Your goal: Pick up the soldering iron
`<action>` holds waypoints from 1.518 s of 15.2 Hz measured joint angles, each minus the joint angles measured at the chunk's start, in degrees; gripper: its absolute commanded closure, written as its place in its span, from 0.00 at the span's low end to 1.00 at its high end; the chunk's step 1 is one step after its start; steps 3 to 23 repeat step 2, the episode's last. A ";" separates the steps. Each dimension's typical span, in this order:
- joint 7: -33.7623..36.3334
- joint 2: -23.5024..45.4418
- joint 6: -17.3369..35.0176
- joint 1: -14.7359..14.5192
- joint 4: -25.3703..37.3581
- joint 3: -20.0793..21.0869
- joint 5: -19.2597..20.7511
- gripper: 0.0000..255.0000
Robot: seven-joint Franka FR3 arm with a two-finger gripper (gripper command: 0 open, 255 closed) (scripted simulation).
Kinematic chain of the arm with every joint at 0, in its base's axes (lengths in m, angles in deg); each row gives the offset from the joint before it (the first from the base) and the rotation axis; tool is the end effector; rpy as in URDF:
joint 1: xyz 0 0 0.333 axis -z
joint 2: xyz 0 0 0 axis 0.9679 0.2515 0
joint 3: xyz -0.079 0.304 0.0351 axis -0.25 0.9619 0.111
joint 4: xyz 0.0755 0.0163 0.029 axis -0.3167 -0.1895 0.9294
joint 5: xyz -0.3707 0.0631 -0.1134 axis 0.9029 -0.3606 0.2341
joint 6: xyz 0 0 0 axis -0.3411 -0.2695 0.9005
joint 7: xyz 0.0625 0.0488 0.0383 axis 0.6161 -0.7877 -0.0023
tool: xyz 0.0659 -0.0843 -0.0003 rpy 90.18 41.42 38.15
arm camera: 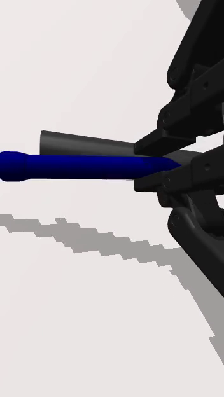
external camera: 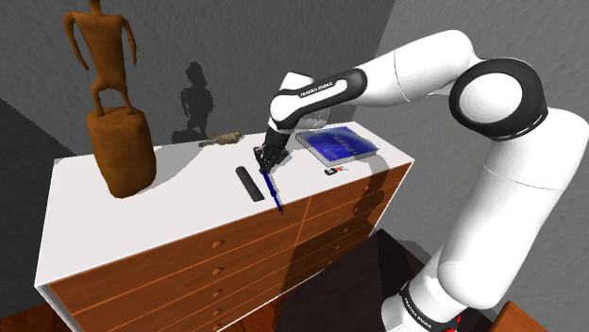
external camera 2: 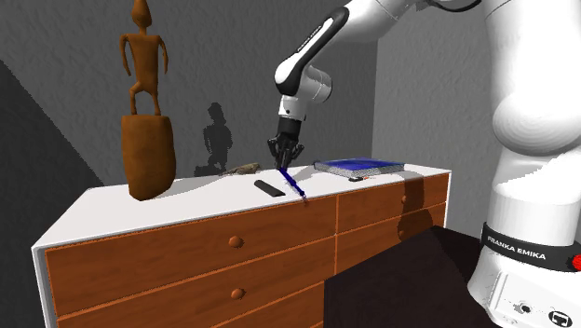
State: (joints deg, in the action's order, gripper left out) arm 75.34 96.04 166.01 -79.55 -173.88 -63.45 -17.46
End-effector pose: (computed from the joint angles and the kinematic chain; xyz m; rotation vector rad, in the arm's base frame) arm 0.5834 0.1043 0.3438 -2.9445 0.1699 -0.0508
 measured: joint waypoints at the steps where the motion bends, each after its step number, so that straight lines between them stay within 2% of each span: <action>1: 0.20 -0.46 -0.83 0.00 0.38 -0.02 0.10 1.00; 23: 0.30 -0.76 -1.12 -0.02 0.39 -0.01 0.12 1.00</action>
